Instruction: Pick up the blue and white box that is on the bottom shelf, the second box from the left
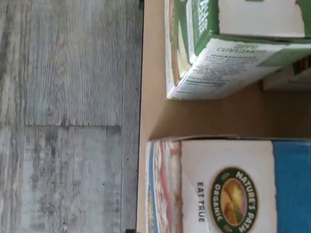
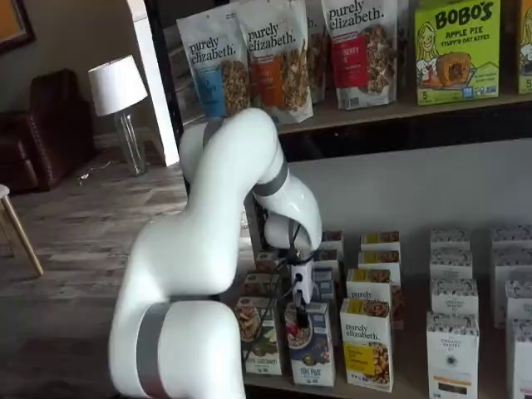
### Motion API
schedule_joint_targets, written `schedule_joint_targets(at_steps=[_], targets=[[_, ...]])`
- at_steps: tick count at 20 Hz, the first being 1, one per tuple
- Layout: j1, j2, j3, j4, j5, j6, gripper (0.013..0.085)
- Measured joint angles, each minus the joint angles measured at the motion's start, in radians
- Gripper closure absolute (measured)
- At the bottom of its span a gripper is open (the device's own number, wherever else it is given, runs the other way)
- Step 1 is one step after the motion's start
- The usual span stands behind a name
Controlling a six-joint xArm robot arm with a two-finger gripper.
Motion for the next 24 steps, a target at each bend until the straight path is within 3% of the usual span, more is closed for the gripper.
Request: schedule_joint_targets(at_steps=[8,15,17,21,23,24], targets=[[0.01,0.032,-0.024,-0.099,0.008,0.095,0.013],[0.014,0.052,-0.033,-0.081,-0.02,0.083,0.013],[0.015,0.055,-0.037,-0.072,-0.021,0.076,0.021],[0.016,0.06,-0.044,-0.07,-0.021,0.076,0.025],[0.017,0.06,-0.045,-0.067,-0.019,0.074,0.033],[0.017,0.06,-0.045,-0.066,-0.02,0.073,0.033]])
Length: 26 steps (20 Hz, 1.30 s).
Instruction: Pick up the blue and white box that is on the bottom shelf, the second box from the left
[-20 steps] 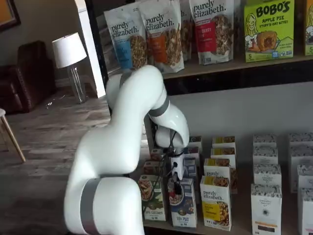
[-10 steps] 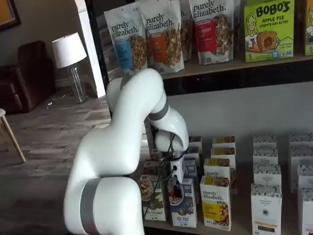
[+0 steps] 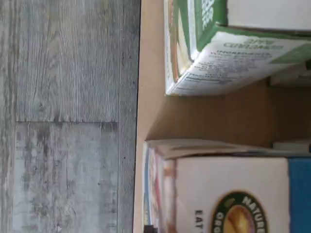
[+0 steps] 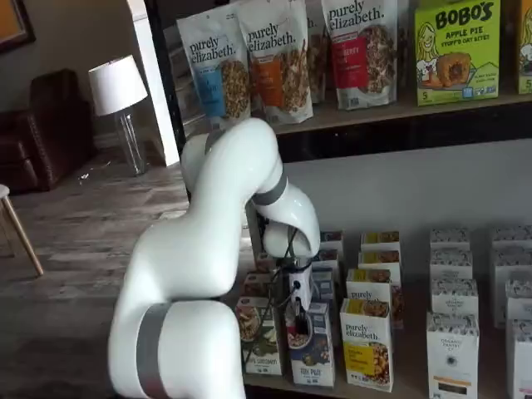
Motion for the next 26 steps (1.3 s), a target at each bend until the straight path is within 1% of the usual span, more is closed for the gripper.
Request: schedule_joint_targets(at_steps=[1,2,4,6,7,8,10,11,12,13,16,20,21,23,26], targets=[[0.0,0.0,0.0,0.002,-0.001,-0.001,0.033],[0.001,-0.001,0.001,0.003,-0.003,-0.002,0.037],[0.001,-0.002,0.004,-0.004,-0.008,0.004,0.037],[0.001,-0.004,0.006,-0.002,-0.01,0.002,0.037],[0.001,-0.006,0.008,0.001,-0.012,0.0,0.041],[0.001,-0.006,0.008,0.0,-0.012,0.0,0.041],[0.001,-0.008,0.009,0.0,-0.009,0.001,0.049],[0.001,-0.008,0.009,0.0,-0.008,0.002,0.049],[0.002,-0.009,0.01,0.001,-0.006,0.001,0.053],[0.002,-0.01,0.01,0.001,-0.005,0.001,0.053],[0.002,-0.013,0.01,-0.017,0.007,0.017,0.053],[0.002,-0.029,0.024,-0.015,0.023,0.015,0.053],[0.003,-0.035,0.031,-0.014,0.023,0.015,0.053],[0.004,-0.053,0.058,-0.028,0.009,0.028,0.053],[0.007,-0.089,0.11,-0.03,-0.008,0.032,0.053]])
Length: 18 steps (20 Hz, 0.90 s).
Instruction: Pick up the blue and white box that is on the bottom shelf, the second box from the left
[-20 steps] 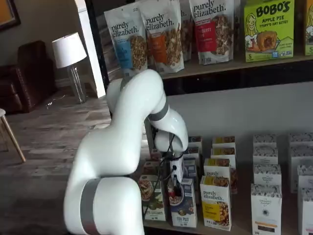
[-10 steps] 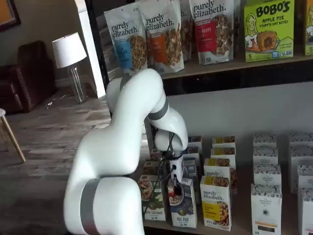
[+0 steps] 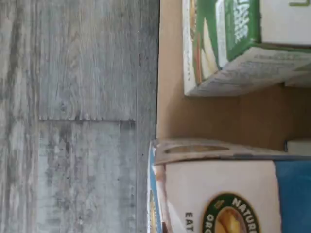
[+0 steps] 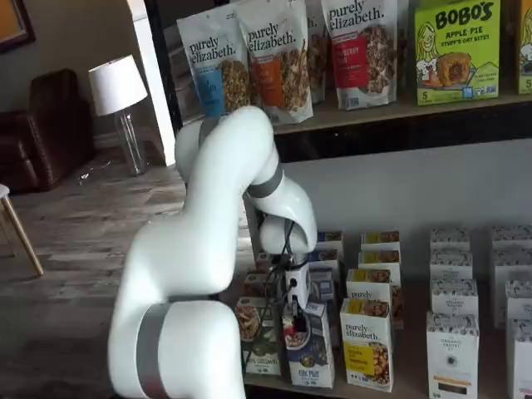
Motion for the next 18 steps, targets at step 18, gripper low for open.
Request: schedule_joint_targets(at_steps=[18], targets=[[0.035,-0.354,0.406,0.025,0.012,0.012,0.053]])
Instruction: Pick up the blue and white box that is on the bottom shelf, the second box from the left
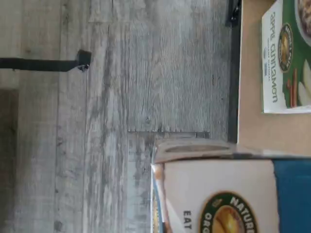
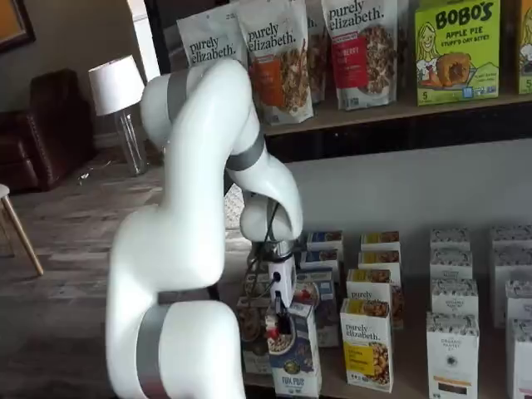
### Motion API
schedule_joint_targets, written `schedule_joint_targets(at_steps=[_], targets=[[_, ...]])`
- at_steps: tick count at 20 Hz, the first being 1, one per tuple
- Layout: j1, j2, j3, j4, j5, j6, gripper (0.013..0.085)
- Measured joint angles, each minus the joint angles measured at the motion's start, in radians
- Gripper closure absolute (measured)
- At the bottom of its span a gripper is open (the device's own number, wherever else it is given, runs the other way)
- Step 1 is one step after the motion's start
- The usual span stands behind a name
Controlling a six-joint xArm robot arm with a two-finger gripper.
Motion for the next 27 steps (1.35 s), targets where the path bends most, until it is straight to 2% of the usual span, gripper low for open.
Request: schedule_joint_targets(at_steps=[6,11,14,21,27], targets=[[0.018,-0.107,0.103,-0.019,-0.004,0.036,0.053],[0.041,-0.202,0.174,-0.053,0.016,0.089,0.053],[0.051,-0.257,0.189,-0.041,0.075,0.091,0.053],[0.063,-0.415,0.23,0.015,0.179,0.061,0.053],[0.055,-0.525,0.253,-0.007,0.248,0.075,0.053]])
